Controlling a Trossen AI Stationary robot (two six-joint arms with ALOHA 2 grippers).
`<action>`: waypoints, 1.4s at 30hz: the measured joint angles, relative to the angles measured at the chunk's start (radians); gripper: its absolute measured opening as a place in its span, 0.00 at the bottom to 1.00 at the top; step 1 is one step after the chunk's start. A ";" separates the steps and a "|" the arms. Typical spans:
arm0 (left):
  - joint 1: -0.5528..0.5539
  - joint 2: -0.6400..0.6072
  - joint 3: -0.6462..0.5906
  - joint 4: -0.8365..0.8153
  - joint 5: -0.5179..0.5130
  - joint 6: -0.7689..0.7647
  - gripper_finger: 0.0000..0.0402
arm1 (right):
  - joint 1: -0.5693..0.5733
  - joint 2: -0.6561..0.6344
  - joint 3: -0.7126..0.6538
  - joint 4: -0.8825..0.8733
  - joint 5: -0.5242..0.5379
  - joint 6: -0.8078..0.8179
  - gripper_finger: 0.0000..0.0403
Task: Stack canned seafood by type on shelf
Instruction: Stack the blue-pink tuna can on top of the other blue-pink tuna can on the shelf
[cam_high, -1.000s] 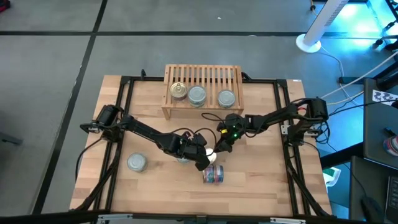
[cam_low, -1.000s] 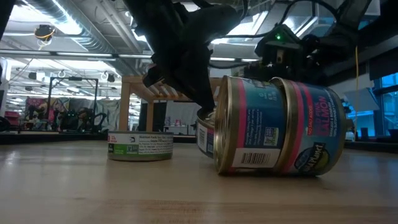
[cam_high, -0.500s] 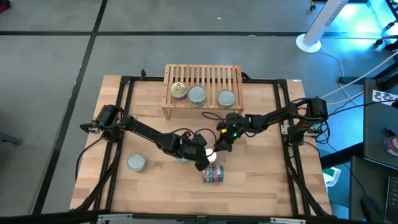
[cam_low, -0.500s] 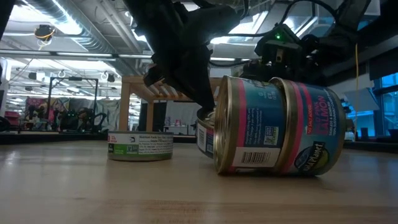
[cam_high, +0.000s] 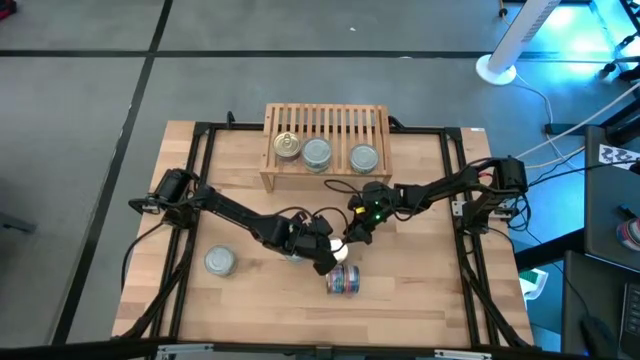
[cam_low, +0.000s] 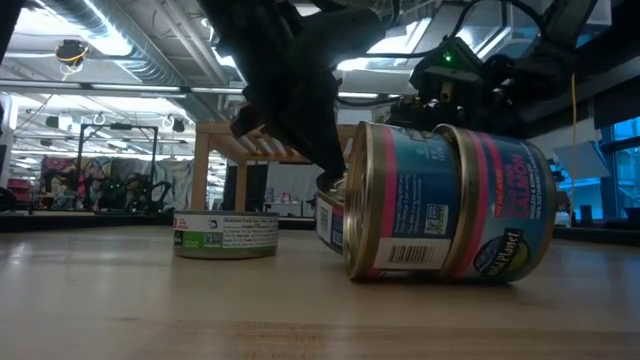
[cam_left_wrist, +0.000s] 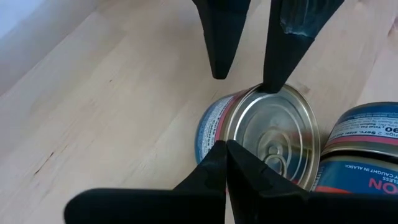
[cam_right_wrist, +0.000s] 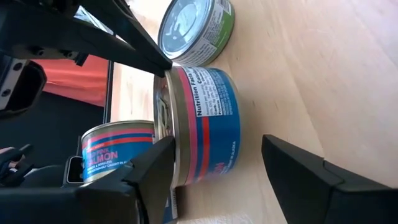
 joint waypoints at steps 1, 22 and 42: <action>-0.001 0.000 0.000 0.000 -0.002 0.000 0.00 | 0.007 0.000 0.000 0.000 0.007 0.005 0.60; -0.028 0.000 0.000 0.028 -0.060 0.077 0.00 | 0.068 0.000 0.001 0.013 0.119 0.016 0.60; -0.030 0.000 0.000 0.033 -0.069 0.123 0.00 | 0.065 0.000 0.002 -0.006 0.099 -0.025 0.60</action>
